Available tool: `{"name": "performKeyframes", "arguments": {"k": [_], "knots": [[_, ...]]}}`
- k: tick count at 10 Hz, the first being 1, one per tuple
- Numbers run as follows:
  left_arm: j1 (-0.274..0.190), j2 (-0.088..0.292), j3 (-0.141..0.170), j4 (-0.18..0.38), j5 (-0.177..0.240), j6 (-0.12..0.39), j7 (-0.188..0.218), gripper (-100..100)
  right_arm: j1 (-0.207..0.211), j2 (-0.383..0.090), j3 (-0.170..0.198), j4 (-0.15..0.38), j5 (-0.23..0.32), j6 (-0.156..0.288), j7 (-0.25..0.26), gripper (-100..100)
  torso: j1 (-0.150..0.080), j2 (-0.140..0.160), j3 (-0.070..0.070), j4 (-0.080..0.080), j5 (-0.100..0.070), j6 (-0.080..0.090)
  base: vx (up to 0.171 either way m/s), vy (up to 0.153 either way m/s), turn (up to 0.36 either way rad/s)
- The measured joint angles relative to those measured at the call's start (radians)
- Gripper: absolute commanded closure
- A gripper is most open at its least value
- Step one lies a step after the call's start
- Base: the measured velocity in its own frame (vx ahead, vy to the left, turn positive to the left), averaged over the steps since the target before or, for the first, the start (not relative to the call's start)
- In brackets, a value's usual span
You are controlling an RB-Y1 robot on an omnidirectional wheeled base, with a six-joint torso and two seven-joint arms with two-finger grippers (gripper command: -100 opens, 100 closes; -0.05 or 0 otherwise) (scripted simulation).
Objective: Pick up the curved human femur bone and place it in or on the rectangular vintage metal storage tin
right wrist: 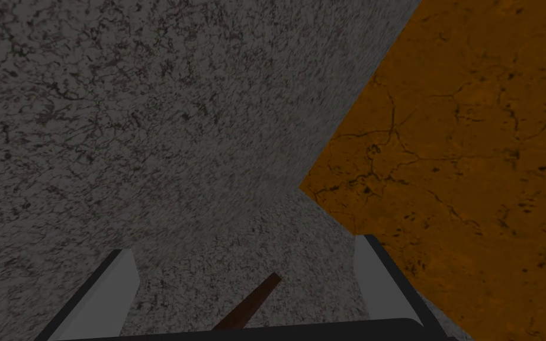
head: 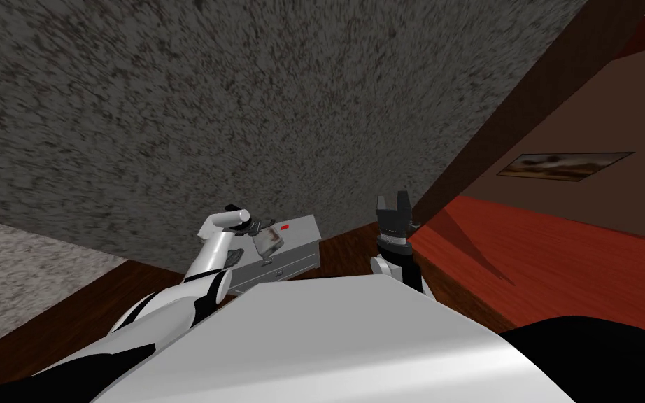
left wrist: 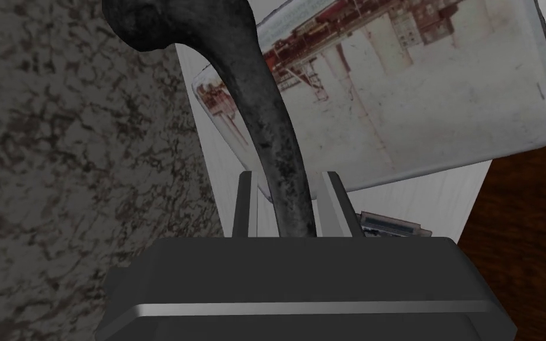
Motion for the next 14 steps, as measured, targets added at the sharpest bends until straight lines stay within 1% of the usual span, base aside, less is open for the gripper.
{"name": "performKeyframes", "arguments": {"k": [2, 3, 4, 8, 9, 10, 11, 14], "knots": [[0.047, 0.005, -0.034, -0.015, -0.012, -0.014, -0.006, 100, 0.0, 0.0, 0.0, 0.0, 0.0, 0.0, 0.0, 0, 0.0, -0.001, 0.0, 0.0, 0.0, 0.001, -0.067, 0.119, -0.286], [0.068, 0.004, -0.051, -0.027, -0.02, -0.018, -0.004, 100, 0.0, 0.0, 0.0, 0.0, 0.0, 0.0, 0.0, 0, 0.0, -0.001, -0.001, -0.001, 0.0, 0.002, -0.033, 0.055, -0.06], [0.071, 0.003, -0.053, -0.027, -0.021, -0.019, -0.003, -100, 0.0, 0.0, 0.0, 0.0, 0.0, 0.0, 0.0, 0, -0.003, -0.003, -0.001, 0.0, -0.002, 0.001, -0.006, 0.01, 0.009], [0.071, 0.004, -0.053, -0.027, -0.021, -0.018, -0.003, -100, 0.0, 0.0, 0.0, 0.0, 0.0, 0.0, 0.0, 0, -0.008, -0.005, -0.003, -0.001, -0.003, 0.001, 0.0, 0.0, 0.0], [0.071, 0.004, -0.053, -0.027, -0.021, -0.018, -0.003, 0, 0.0, 0.0, 0.0, 0.0, 0.0, 0.0, 0.0, 0, -0.008, -0.005, -0.003, -0.001, -0.003, 0.001, 0.0, 0.0, 0.0], [0.071, 0.004, -0.053, -0.027, -0.021, -0.018, -0.003, -100, 0.0, 0.0, 0.0, 0.0, 0.0, 0.0, 0.0, 0, -0.008, -0.005, -0.003, -0.001, -0.003, 0.001, 0.006, -0.006, 0.012], [0.065, 0.011, -0.047, -0.035, -0.015, -0.004, -0.004, -100, 0.0, 0.0, 0.0, 0.0, 0.0, 0.0, 0.0, 0, -0.008, -0.005, -0.003, -0.001, -0.003, 0.001, 0.013, -0.011, 0.012], [0.058, 0.026, -0.034, -0.083, -0.003, 0.056, 0.001, -100, 0.0, 0.0, 0.0, 0.0, 0.0, 0.0, 0.0, 0, -0.008, -0.006, -0.003, -0.001, -0.003, 0.001, 0.014, -0.009, 0.008]]}}
